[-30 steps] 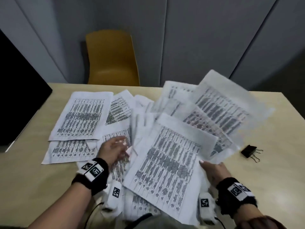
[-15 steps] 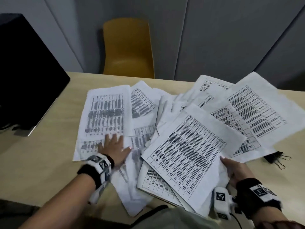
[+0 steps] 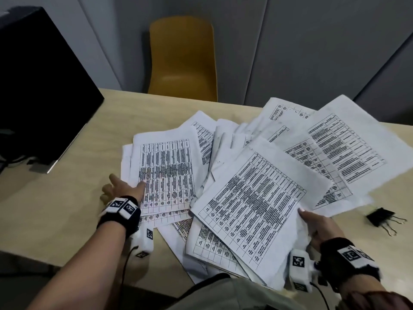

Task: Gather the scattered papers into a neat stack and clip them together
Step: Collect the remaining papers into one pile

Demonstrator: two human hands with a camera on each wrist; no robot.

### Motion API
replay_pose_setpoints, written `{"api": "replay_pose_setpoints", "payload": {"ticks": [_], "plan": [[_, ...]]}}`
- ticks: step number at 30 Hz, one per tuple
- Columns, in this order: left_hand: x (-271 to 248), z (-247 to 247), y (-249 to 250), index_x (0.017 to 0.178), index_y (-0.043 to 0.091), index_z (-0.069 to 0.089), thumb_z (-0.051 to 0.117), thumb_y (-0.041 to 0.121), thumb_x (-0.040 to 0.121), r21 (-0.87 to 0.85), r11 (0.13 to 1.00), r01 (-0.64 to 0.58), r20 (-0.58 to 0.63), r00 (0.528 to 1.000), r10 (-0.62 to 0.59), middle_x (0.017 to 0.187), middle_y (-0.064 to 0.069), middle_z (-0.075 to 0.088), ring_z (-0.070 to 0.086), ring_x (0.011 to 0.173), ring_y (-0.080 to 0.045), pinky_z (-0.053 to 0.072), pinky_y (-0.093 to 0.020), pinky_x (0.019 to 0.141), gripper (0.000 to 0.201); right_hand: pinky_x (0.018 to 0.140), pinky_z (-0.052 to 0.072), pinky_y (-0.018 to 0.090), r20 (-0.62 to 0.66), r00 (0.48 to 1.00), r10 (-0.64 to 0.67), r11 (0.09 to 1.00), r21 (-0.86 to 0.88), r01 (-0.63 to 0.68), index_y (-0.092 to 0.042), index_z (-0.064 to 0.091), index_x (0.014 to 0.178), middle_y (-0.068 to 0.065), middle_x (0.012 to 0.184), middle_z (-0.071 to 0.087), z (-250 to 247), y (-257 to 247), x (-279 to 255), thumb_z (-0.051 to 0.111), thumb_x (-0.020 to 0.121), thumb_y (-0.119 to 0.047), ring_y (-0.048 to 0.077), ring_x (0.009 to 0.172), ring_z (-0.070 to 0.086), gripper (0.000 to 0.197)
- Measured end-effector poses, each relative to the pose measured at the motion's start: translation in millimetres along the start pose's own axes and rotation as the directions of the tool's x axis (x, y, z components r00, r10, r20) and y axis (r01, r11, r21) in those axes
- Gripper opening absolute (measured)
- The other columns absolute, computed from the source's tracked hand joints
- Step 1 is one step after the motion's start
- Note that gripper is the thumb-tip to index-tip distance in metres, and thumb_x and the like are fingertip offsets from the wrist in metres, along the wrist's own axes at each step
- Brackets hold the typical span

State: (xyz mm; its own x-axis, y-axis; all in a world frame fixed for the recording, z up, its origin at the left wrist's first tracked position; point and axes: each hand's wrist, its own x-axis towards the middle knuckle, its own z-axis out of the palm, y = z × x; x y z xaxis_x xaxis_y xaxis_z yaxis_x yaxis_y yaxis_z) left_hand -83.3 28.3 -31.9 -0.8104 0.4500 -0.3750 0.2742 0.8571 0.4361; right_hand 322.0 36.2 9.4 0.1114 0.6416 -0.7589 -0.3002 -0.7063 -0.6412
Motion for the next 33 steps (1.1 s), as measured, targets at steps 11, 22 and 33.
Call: {"api": "replay_pose_setpoints", "payload": {"ticks": [11, 22, 33], "plan": [[-28, 29, 22, 0.131, 0.004, 0.037, 0.081, 0.020, 0.066, -0.235, 0.972, 0.015, 0.174, 0.984, 0.027, 0.136, -0.017, 0.049, 0.052, 0.119, -0.037, 0.043, -0.045, 0.099, 0.081, 0.030, 0.044, 0.022, -0.061, 0.996, -0.066, 0.985, -0.166, 0.055, 0.009, 0.056, 0.074, 0.010, 0.037, 0.060, -21, 13, 31, 0.055, 0.087, -0.003, 0.021, 0.027, 0.056, 0.018], [-24, 1, 14, 0.112, -0.011, 0.054, 0.056, -0.001, 0.085, -0.373, 0.928, 0.014, 0.115, 0.993, 0.031, 0.095, -0.016, 0.056, 0.053, 0.084, -0.025, 0.040, -0.030, 0.075, 0.029, 0.049, 0.031, 0.029, -0.134, 0.988, -0.076, 0.952, -0.305, 0.032, -0.010, 0.048, 0.055, 0.009, 0.044, 0.040, -27, 18, 52, 0.081, 0.055, -0.026, 0.018, 0.037, 0.037, 0.036], [-13, -60, 26, 0.111, -0.005, 0.058, 0.055, 0.007, 0.086, -0.622, 0.773, -0.122, -0.228, 0.973, -0.029, 0.114, -0.022, 0.063, 0.061, 0.092, -0.031, 0.040, -0.030, 0.076, 0.028, 0.050, 0.015, 0.026, -0.116, 0.985, -0.130, 0.872, -0.486, 0.058, -0.023, 0.028, 0.026, 0.000, 0.026, 0.024, -29, 18, 58, 0.072, 0.077, -0.018, 0.011, 0.024, 0.019, 0.067]]}}
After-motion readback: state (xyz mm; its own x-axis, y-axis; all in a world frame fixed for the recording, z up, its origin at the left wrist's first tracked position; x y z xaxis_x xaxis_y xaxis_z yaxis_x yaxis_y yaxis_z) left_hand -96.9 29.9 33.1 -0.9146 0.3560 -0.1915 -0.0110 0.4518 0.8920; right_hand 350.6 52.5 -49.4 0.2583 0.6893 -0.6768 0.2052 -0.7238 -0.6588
